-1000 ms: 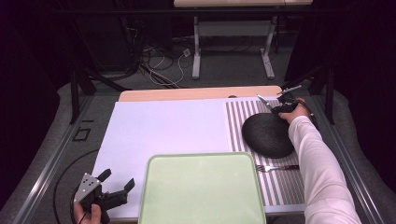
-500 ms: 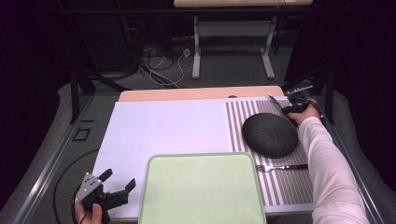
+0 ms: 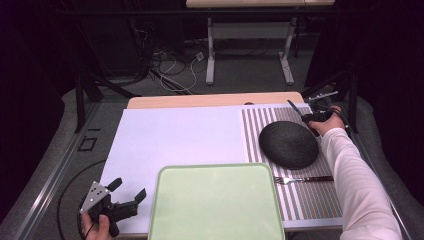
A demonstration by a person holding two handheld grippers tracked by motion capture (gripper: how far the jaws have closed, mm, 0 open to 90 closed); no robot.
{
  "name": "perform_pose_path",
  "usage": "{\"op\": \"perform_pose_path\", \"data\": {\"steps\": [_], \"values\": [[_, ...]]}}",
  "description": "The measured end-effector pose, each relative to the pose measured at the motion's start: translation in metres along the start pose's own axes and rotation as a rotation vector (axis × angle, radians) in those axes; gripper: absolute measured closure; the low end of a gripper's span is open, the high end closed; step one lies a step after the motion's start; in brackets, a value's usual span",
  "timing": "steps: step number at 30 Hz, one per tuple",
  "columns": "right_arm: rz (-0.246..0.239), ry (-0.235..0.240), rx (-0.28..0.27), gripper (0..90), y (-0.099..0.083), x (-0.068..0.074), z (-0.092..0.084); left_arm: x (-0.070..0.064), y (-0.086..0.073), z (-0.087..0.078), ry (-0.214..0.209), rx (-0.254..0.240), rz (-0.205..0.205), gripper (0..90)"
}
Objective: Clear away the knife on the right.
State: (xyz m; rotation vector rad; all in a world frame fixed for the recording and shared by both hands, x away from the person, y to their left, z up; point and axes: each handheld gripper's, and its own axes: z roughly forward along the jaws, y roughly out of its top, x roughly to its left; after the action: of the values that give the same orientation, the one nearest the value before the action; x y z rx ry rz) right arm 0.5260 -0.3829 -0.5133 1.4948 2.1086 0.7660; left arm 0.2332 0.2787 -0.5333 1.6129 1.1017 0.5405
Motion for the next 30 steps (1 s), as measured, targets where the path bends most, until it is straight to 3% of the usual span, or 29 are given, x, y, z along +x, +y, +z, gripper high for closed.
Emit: {"op": "perform_pose_path", "data": {"steps": [3, 14, 19, 23, 26, 30], "values": [[-0.018, 0.003, -0.006, 77.1, 0.001, 0.013, -0.010, 0.000, 0.003, 0.006, -0.001, 0.013, 0.015, 0.4], [0.012, 0.028, -0.008, 77.1, -0.010, 0.048, -0.044, -0.003, 0.004, 0.013, -0.025, 0.029, 0.042, 0.4], [-0.004, 0.044, -0.021, 77.1, -0.023, 0.063, -0.061, -0.006, 0.005, 0.013, -0.025, 0.032, 0.050, 0.4], [0.024, 0.119, -0.039, 77.1, -0.038, 0.076, -0.079, -0.010, 0.005, 0.014, -0.033, 0.042, 0.060, 0.4], [0.026, 0.144, -0.038, 77.1, -0.049, 0.084, -0.089, -0.011, 0.005, 0.015, -0.040, 0.043, 0.066, 0.4], [0.019, 0.126, -0.048, 77.1, -0.065, 0.094, -0.100, -0.011, 0.004, 0.015, -0.047, 0.044, 0.066, 0.4]]}}
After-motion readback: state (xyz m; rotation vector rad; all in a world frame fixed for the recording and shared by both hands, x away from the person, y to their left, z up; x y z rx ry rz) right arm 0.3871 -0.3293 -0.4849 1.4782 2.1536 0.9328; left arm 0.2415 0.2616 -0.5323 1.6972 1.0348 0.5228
